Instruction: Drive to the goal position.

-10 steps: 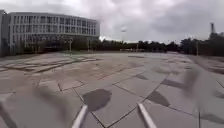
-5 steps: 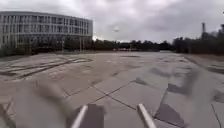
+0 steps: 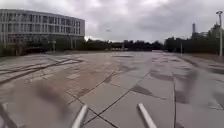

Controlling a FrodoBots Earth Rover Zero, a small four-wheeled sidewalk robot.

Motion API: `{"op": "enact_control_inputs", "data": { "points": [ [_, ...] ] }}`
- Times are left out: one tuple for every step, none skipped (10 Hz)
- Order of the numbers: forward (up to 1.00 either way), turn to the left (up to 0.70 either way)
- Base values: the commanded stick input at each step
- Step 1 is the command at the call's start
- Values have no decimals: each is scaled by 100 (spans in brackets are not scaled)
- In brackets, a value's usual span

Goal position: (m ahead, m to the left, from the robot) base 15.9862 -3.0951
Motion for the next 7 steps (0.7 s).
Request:
{"op": "enact_control_inputs", "data": {
  "points": [
    [100, -27],
    [100, -27],
    [100, -27],
    [100, -27],
    [100, -27],
    [100, -27],
    [100, -27]
  ]
}}
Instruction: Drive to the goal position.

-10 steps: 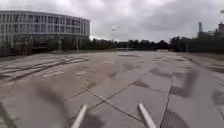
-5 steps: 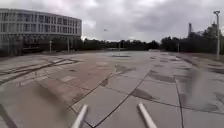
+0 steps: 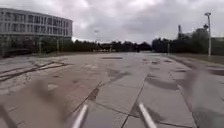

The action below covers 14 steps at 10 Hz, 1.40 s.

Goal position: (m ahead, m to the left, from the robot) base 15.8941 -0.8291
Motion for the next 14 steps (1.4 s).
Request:
{"op": "enact_control_inputs", "data": {
  "points": [
    [100, -27],
    [100, -27],
    [100, -27],
    [100, -27],
    [100, -27],
    [100, -27],
    [100, -27],
    [100, -27],
    [100, -27],
    [100, -27],
    [100, -27],
    [100, -27],
    [100, -27],
    [100, -27]
  ]
}}
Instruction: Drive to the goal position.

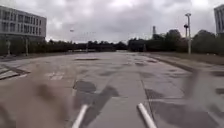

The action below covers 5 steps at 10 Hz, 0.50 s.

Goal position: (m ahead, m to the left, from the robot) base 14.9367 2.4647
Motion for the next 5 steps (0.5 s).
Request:
{"op": "enact_control_inputs", "data": {
  "points": [
    [100, -26],
    [100, 0],
    [100, 0],
    [100, 0],
    [100, 0]
  ]
}}
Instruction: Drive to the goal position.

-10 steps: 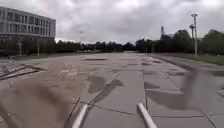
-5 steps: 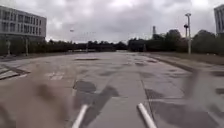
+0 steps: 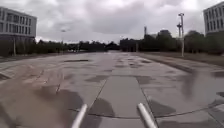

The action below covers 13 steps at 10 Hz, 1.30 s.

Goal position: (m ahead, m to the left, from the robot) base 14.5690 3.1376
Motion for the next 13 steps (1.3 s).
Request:
{"op": "enact_control_inputs", "data": {
  "points": [
    [100, 0],
    [100, 0],
    [100, 0],
    [100, 0],
    [100, 0],
    [100, -27],
    [100, -27],
    [100, -27],
    [100, -27],
    [100, -27],
    [100, -27],
    [100, -27],
    [100, -27]
  ]
}}
